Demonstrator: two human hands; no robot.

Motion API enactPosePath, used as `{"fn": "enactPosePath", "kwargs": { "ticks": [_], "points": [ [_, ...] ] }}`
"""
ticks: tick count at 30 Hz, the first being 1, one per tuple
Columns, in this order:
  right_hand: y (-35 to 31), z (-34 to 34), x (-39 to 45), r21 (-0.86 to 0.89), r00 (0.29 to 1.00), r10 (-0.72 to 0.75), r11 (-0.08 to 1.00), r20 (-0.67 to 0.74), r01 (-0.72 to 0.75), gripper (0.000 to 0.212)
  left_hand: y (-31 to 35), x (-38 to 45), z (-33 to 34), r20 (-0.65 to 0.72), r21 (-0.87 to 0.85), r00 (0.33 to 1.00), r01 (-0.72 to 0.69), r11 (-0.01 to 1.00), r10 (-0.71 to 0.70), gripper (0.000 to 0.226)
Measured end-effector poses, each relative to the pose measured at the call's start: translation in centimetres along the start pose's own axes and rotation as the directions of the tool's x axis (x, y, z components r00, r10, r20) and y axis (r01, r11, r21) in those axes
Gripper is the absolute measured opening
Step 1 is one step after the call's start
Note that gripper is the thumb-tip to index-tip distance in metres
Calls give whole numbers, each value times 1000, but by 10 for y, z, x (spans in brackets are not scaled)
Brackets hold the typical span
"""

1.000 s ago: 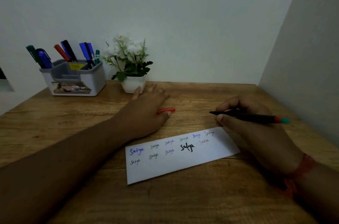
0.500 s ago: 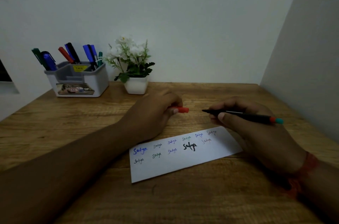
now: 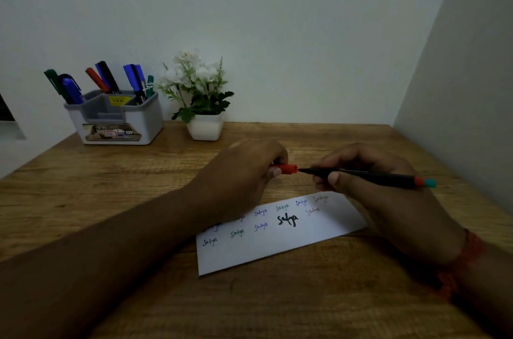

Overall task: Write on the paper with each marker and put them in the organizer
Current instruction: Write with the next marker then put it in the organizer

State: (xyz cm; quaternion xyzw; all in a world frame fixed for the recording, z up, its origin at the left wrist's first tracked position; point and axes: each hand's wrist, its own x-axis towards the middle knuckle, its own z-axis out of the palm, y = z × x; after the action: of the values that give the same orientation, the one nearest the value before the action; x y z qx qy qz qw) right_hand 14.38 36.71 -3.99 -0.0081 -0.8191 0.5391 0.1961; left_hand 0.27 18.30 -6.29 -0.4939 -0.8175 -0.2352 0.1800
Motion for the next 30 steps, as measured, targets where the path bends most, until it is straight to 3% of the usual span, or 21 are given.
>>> {"fn": "enactPosePath", "kwargs": {
  "ticks": [14, 20, 25, 30],
  "points": [
    [3, 3, 1, 91, 1000, 6, 996, 1, -6, 12, 9, 1, -2, -48, 5, 983, -178, 984, 178, 9],
    [5, 4, 0, 52, 1000, -18, 998, 0, 18, 7, 13, 2, 0, -86, -1, 966, -243, 970, 242, 9],
    [8, 7, 1, 70, 996, -74, 995, -50, 77, 7, 20, 5, 2, -131, -43, 973, -198, 979, 191, 10],
    [8, 8, 3, 21, 997, -37, 999, -68, 38, 8, 25, 8, 2, -112, -59, 979, -180, 982, 172, 8]
  ]
}}
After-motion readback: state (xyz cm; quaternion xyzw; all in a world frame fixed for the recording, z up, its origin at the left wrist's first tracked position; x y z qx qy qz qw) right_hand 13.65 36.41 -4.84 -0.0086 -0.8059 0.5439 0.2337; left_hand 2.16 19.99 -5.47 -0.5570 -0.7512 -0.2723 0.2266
